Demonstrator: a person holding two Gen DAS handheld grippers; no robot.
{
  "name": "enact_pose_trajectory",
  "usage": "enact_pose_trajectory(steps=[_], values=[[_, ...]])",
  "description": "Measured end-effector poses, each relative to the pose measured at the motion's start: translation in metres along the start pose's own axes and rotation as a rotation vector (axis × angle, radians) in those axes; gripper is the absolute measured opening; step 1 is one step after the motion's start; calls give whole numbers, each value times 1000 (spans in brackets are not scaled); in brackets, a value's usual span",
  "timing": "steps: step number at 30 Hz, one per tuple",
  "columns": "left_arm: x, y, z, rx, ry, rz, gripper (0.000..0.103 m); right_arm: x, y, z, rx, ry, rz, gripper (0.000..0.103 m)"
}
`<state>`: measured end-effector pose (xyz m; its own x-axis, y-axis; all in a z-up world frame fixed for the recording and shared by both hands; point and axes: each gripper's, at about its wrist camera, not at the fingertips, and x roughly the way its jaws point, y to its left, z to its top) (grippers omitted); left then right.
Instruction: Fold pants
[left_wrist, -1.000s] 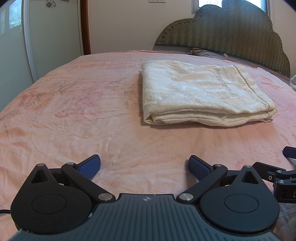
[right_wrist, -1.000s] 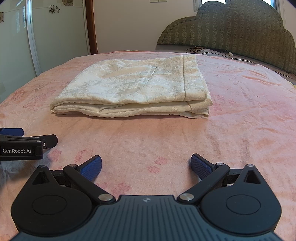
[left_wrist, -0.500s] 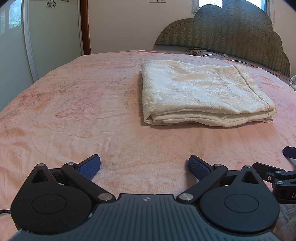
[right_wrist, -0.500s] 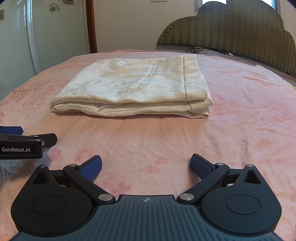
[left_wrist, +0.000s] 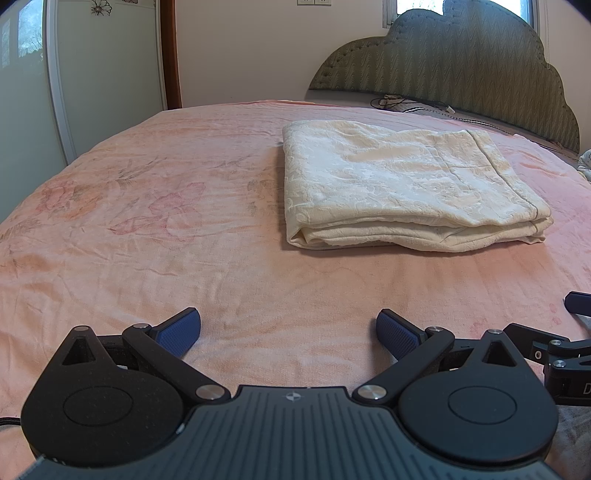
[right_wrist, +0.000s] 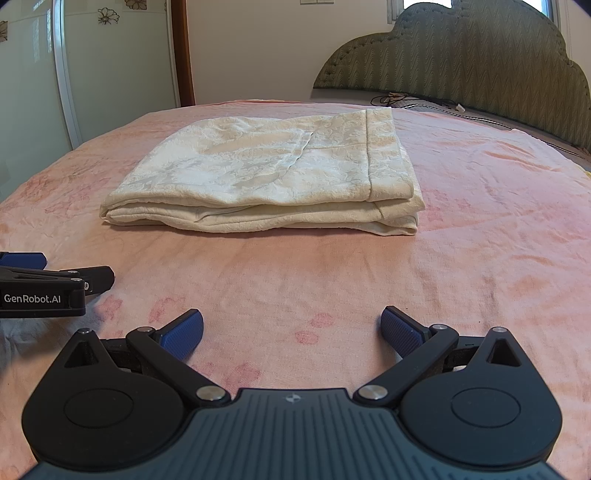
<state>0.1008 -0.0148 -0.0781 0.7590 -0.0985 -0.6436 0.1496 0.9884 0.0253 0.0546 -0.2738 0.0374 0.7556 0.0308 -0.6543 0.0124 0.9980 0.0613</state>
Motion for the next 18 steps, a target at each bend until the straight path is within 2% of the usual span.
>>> enact_pose_trajectory(steps=[18], values=[[0,0,0,-2,1,0,103,0,0,0,0,0,0,103]])
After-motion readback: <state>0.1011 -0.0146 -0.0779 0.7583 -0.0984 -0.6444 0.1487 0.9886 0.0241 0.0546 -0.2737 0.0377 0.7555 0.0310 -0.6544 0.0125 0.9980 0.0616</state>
